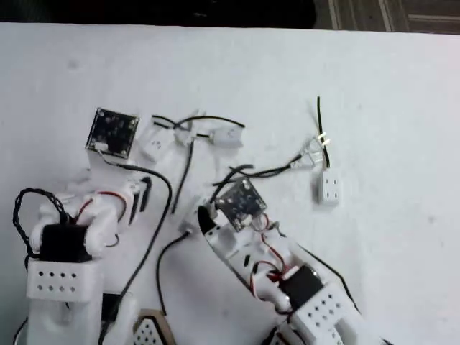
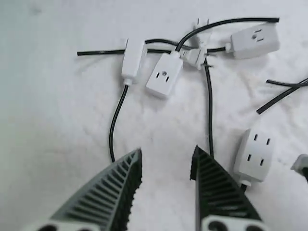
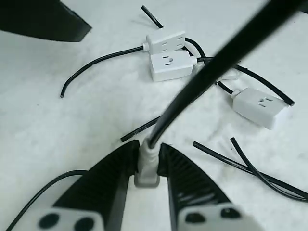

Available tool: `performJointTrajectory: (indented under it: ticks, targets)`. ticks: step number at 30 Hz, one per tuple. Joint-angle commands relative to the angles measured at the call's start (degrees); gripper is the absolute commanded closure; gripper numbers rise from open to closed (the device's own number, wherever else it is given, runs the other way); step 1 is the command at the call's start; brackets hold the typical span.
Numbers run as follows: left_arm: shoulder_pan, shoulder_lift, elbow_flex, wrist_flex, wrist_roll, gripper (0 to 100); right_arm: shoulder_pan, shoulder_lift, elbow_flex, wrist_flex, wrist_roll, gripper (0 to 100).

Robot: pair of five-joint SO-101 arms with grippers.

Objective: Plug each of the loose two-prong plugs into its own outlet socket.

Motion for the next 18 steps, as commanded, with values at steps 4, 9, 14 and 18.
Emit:
performJointTrajectory:
  ticks: [4, 9, 14, 18]
  targets:
    - [-6.2, -0.7, 6.4, -1.4, -5.8, 82, 0.8, 18.4, -10.0, -4.2, 3.3, 98.1]
    - [-7.4, -0.8, 13.4, -6.7, -7.0, 82, 0.6, 26.3, -13.5, -6.6, 5.6, 98.1]
    - [-7.4, -0.8, 18.6, -11.4, -6.9, 82, 0.9, 30.4, -12.3, -14.2, 7.3, 98.1]
    - [-7.4, -0.8, 21.3, -13.2, -7.0, 82, 1.8, 35.3, -10.7, -21.9, 8.7, 98.1]
